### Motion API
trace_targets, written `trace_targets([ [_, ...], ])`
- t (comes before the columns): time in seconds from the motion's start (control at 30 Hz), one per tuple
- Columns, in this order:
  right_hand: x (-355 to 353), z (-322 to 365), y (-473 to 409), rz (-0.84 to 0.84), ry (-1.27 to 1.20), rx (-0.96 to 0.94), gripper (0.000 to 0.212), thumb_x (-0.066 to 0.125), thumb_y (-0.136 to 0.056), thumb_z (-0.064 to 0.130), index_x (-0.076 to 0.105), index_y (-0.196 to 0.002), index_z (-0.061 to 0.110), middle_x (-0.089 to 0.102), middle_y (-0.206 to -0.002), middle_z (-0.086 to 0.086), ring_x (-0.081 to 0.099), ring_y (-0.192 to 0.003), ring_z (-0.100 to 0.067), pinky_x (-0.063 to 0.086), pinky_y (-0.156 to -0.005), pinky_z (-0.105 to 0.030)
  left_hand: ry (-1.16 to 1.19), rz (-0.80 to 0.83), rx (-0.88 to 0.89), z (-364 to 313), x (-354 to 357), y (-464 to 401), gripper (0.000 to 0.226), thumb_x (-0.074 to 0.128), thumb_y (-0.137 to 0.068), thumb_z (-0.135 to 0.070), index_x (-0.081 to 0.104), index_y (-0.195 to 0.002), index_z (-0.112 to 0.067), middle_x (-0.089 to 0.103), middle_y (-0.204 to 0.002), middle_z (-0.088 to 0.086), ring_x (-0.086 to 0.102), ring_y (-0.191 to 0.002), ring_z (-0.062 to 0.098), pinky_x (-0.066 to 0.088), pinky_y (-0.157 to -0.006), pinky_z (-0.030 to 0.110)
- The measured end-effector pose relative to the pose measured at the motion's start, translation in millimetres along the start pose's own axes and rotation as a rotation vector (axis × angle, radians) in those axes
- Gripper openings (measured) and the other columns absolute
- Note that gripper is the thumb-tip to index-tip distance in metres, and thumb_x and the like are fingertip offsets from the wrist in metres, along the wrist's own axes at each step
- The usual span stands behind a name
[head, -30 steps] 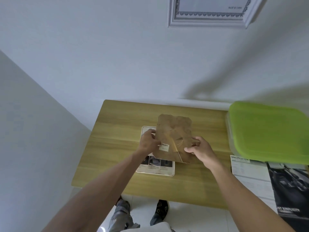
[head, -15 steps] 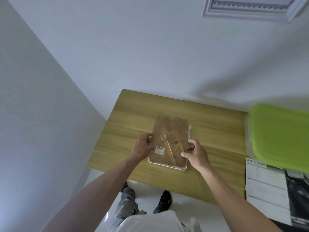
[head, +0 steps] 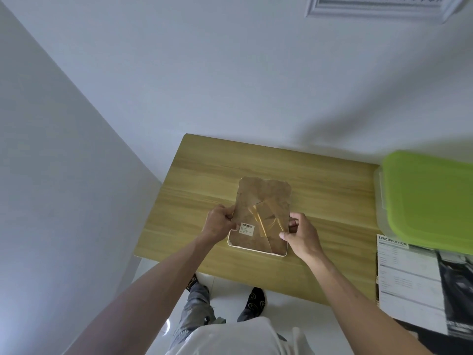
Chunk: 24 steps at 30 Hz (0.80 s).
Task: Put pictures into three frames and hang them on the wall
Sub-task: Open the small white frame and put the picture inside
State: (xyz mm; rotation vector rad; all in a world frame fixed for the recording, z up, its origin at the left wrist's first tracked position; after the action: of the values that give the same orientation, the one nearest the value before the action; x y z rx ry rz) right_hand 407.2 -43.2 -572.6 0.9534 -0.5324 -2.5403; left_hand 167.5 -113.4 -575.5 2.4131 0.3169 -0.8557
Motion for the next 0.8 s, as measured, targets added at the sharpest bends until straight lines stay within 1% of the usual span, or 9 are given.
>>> trace_targets([
  [0.07, 0.3, 0.5, 1.0, -0.001, 0.025, -0.012, 0.063, 0.079, -0.077, 0.001, 0.052, -0.133, 0.011, 0.057, -0.096, 0.006, 0.058, -0.082, -0.009, 0.038, -0.066, -0.009, -0.012, 0.005, -0.022, 3.2, 0.6, -0.7, 0.028, 0.086, -0.065, -0.011, 0.071, -0.086, 0.001, 0.051, -0.080, -0.002, 0.057, -0.080, 0.020, 0.043, -0.069, 0.023],
  [0.1, 0.3, 1.1, 1.5, -0.003, 0.038, -0.017, 0.061, 0.079, -0.077, 0.000, 0.053, -0.132, 0.011, 0.058, -0.097, 0.005, 0.058, -0.083, -0.010, 0.038, -0.067, -0.011, -0.010, 0.004, -0.025, 4.8, 1.1, -1.4, 0.028, 0.086, -0.066, -0.014, 0.072, -0.085, 0.001, 0.055, -0.083, 0.002, 0.059, -0.081, 0.021, 0.044, -0.070, 0.024],
  [0.2, 1.0, 2.4, 0.9, -0.001, 0.086, -0.038, 0.057, 0.080, -0.075, 0.003, 0.055, -0.125, 0.012, 0.057, -0.101, 0.000, 0.060, -0.093, -0.019, 0.040, -0.076, -0.021, -0.008, 0.007, 0.005, 7.7, 3.6, -3.2, 0.031, 0.086, -0.069, -0.015, 0.075, -0.094, 0.000, 0.060, -0.090, 0.009, 0.063, -0.086, 0.025, 0.049, -0.077, 0.030],
  [0.33, 0.5, 4.9, -0.3, 0.027, 0.172, -0.057, 0.048, 0.081, -0.072, 0.007, 0.058, -0.115, 0.011, 0.057, -0.100, -0.002, 0.057, -0.092, -0.020, 0.037, -0.077, -0.022, -0.004, 0.014, 0.033, 5.7, 2.3, -5.7, 0.030, 0.085, -0.070, -0.010, 0.076, -0.097, 0.000, 0.058, -0.086, 0.006, 0.062, -0.083, 0.029, 0.052, -0.077, 0.036],
  [0.5, -1.6, 10.0, 0.4, 0.070, 0.274, -0.096, 0.058, 0.080, -0.080, 0.008, 0.053, -0.131, 0.002, 0.054, -0.121, -0.009, 0.049, -0.100, -0.012, 0.036, -0.086, -0.018, -0.022, 0.055, 0.039, 0.6, 0.2, -10.1, 0.038, 0.087, -0.064, -0.003, 0.075, -0.100, 0.001, 0.055, -0.079, 0.002, 0.055, -0.077, 0.020, 0.053, -0.078, 0.040],
  [0.6, 1.3, 12.4, -1.5, 0.089, 0.391, -0.131, 0.061, 0.077, -0.084, 0.013, 0.048, -0.136, 0.001, 0.053, -0.124, -0.009, 0.054, -0.109, -0.018, 0.043, -0.094, -0.024, -0.118, 0.074, 0.033, -3.5, -0.3, -12.7, 0.038, 0.086, -0.065, -0.010, 0.075, -0.100, -0.001, 0.057, -0.082, 0.002, 0.056, -0.079, 0.020, 0.052, -0.076, 0.037],
  [0.7, 2.4, 18.0, -6.1, 0.114, 0.526, -0.155, 0.062, 0.077, -0.085, 0.019, 0.046, -0.136, 0.001, 0.051, -0.124, -0.010, 0.058, -0.109, -0.025, 0.049, -0.092, -0.033, -0.287, 0.115, 0.069, -12.0, -1.0, -12.3, 0.031, 0.081, -0.073, -0.016, 0.071, -0.096, 0.001, 0.061, -0.093, 0.009, 0.061, -0.088, 0.029, 0.052, -0.078, 0.038],
  [0.77, 0.7, 27.6, -9.5, 0.127, 0.663, -0.181, 0.066, 0.079, -0.082, 0.025, 0.044, -0.135, 0.004, 0.047, -0.127, -0.010, 0.058, -0.112, -0.027, 0.052, -0.085, -0.037, -0.464, 0.126, 0.139, -22.6, -2.6, -11.9, 0.043, 0.081, -0.072, -0.019, 0.065, -0.107, -0.002, 0.056, -0.106, 0.010, 0.059, -0.098, 0.032, 0.050, -0.078, 0.039],
  [0.8, -0.5, 32.8, -12.3, 0.132, 0.730, -0.197, 0.074, 0.082, -0.078, 0.028, 0.041, -0.136, 0.007, 0.044, -0.129, -0.009, 0.055, -0.116, -0.027, 0.052, -0.082, -0.037, -0.553, 0.112, 0.182, -26.5, -3.4, -13.7, 0.059, 0.084, -0.067, -0.023, 0.059, -0.118, -0.006, 0.053, -0.113, 0.010, 0.056, -0.104, 0.031, 0.050, -0.080, 0.040],
])
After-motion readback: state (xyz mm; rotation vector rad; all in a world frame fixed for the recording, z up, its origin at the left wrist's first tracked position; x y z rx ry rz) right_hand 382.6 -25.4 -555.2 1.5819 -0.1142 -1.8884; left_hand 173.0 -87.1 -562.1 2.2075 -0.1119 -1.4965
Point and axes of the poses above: each hand's wrist, its own y-axis away from the middle knuckle, its own x-axis out of the palm, z = x × y, the point moved 3 cm from there along -y, towards the middle knuckle
